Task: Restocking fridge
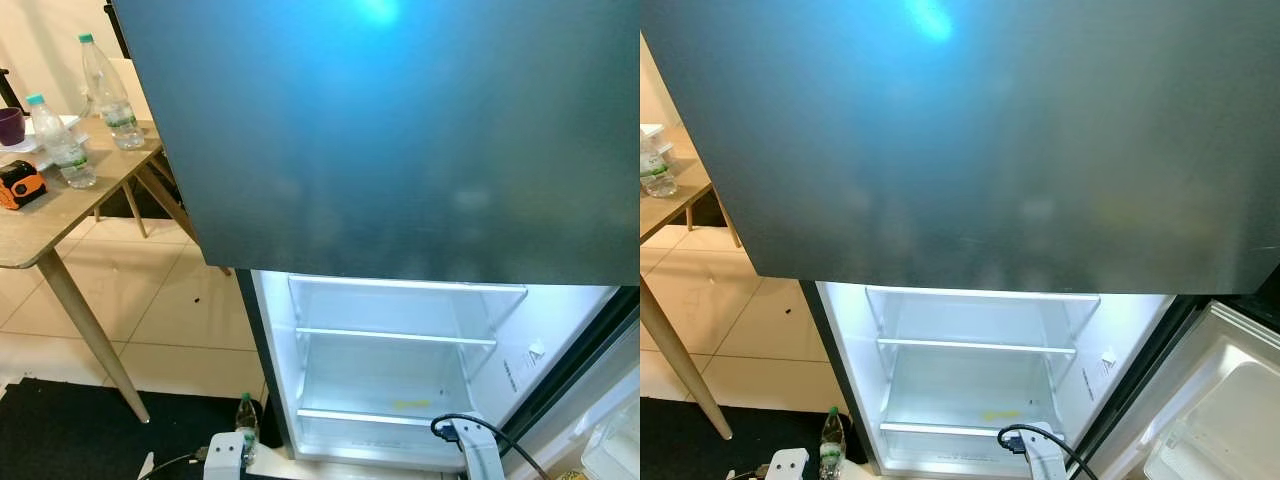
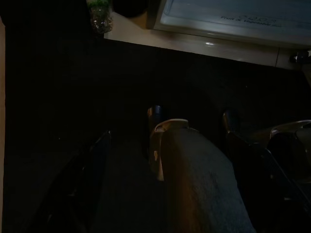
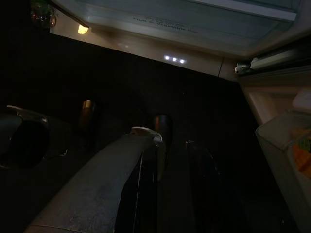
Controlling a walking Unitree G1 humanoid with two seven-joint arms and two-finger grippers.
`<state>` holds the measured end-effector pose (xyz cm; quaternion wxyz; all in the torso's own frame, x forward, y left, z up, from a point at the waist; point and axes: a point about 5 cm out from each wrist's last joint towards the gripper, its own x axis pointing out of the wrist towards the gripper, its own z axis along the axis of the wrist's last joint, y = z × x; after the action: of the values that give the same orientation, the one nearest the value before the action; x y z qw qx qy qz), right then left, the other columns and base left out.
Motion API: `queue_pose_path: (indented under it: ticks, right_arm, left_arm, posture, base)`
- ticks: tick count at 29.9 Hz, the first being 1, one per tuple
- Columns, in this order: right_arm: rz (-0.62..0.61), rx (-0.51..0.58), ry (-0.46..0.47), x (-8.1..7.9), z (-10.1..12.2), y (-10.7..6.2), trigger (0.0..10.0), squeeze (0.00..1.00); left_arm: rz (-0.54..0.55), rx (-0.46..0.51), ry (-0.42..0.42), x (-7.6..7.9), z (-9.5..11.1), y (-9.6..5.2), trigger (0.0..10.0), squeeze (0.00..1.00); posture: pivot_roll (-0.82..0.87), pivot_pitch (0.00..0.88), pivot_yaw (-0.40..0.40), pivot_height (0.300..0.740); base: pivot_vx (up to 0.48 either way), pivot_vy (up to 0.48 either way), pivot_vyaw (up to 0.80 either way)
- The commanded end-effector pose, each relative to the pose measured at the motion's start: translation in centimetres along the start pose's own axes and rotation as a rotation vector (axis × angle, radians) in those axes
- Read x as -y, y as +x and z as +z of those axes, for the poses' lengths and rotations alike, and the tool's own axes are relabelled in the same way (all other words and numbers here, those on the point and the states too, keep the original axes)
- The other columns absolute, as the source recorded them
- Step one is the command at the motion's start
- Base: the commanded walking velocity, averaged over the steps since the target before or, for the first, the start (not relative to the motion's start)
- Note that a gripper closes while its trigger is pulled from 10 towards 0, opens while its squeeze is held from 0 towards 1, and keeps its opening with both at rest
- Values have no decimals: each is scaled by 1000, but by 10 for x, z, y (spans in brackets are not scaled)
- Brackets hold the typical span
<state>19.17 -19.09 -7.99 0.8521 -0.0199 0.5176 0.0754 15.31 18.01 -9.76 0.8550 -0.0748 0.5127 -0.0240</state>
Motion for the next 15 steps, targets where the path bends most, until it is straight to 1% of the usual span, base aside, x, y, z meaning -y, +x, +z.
queue_pose_path:
  ticks: [1,15]
  right_arm:
    - [0,-14,3,0,-3,0,10000,0]
    - [0,-15,2,0,-3,0,10000,0]
  left_arm:
    - [-5,-7,-15,3,-2,1,10000,0]
    - [-4,-7,-13,3,-2,1,10000,0]
  posture:
    - [-9,0,0,740]
    - [-9,0,-1,740]
  base:
    - [0,0,0]
    - [0,0,0]
